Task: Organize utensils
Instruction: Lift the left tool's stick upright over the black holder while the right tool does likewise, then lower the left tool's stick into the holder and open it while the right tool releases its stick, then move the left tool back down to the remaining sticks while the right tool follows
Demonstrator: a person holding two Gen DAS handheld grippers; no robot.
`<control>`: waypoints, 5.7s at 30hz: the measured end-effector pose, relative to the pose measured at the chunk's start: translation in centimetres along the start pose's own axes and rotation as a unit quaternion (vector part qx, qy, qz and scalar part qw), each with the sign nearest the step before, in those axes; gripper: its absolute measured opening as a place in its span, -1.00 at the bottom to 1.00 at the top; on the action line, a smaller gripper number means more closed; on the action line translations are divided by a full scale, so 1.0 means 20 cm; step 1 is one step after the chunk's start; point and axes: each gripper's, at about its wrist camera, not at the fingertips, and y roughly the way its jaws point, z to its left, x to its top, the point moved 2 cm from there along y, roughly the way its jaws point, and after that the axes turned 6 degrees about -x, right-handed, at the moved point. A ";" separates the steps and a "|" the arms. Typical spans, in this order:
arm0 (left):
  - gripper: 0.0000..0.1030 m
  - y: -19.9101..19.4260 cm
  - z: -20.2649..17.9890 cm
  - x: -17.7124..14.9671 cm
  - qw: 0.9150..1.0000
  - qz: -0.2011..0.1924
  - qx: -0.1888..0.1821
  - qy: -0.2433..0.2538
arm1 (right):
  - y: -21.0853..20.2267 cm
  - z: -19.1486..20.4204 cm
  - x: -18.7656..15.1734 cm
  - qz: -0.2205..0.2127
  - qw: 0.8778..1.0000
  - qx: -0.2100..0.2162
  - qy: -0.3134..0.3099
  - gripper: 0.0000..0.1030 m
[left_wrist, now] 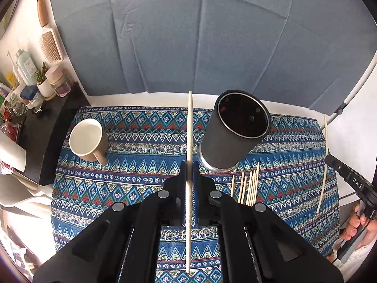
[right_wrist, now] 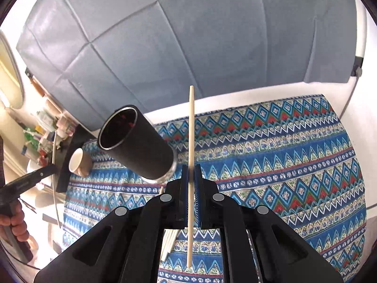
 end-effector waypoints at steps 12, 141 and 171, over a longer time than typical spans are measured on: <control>-0.91 -0.07 -0.14 0.23 0.995 -0.072 -0.063 0.008 | 0.00 0.43 0.20 -0.083 0.993 0.073 -0.045 -0.91; 0.87 0.89 0.02 -0.55 0.995 0.085 -0.009 0.055 | 0.91 0.20 -0.67 0.081 0.983 -0.141 -0.087 0.66; 0.87 1.14 -0.10 -0.44 0.992 0.123 -0.026 0.020 | 0.96 0.20 -0.72 0.098 0.981 -0.160 -0.054 0.82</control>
